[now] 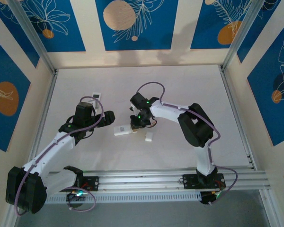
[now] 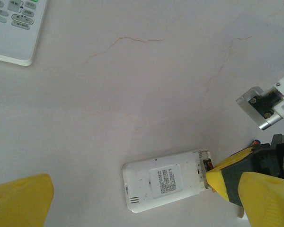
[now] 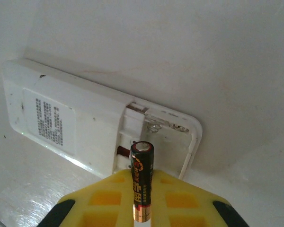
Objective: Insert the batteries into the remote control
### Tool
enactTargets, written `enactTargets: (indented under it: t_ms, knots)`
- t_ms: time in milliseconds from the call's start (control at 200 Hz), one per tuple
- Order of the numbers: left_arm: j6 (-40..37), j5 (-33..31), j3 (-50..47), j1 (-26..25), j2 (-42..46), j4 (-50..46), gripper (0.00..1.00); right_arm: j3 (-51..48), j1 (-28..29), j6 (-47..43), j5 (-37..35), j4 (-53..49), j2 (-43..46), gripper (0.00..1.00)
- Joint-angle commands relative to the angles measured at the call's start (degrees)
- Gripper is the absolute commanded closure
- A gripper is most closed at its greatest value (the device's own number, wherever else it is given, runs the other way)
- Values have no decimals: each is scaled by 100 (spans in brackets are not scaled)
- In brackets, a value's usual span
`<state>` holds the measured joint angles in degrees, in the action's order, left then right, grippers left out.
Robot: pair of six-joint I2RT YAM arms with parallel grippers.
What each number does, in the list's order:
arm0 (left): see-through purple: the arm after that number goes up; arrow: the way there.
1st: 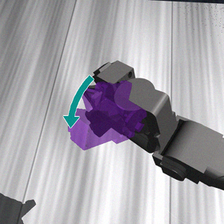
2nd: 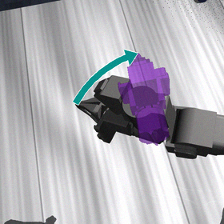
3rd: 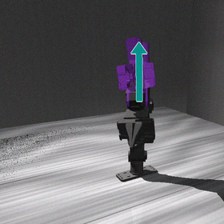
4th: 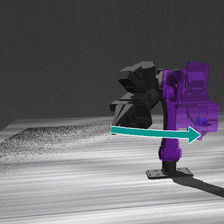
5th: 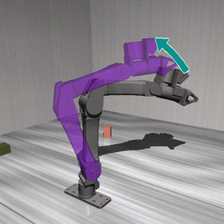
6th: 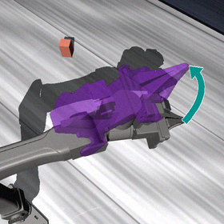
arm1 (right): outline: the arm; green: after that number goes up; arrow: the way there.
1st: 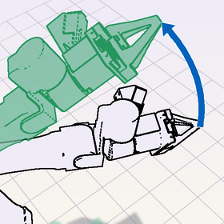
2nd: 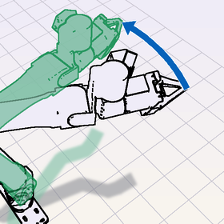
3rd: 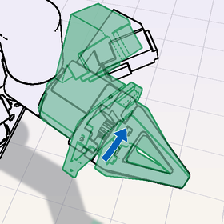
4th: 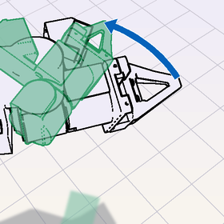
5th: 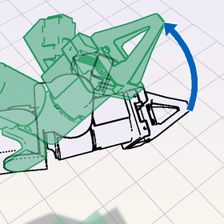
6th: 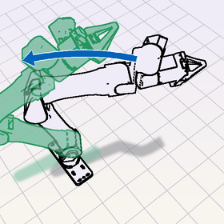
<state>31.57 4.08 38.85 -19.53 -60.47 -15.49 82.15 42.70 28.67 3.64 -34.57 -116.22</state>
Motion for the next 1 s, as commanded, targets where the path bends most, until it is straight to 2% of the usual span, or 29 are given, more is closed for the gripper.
enactTargets:
  t_ms: [0, 175, 265, 375, 505, 620, 785, 995]
  knots:
    - [67, 111, 158, 27, -8, -40, 0, 237, 12, 114, 217, -146, -171, 84]
    - [75, 109, 127, 28, -49, 18, 0, 271, 10, 148, 234, -263, -183, 71]
    - [101, 229, 114, 28, -130, 46, 0, 327, 11, 155, 268, -370, -142, 70]
    - [166, 671, 21, 13, -315, 209, 0, 333, 5, 200, 285, -402, -39, 71]
    - [326, 1125, -37, 3, -753, 344, 8, 283, -8, 212, 256, -411, 29, 74]
    - [426, 1475, 57, -29, -1282, 449, 20, 266, -22, 171, 185, -475, -55, 76]
    - [297, 1569, 306, -137, -2068, 339, 30, 216, -25, 87, 110, -457, -148, 77]
    - [287, 1783, 426, -200, -2831, 435, 45, 306, -25, 88, 111, -378, -351, 85]
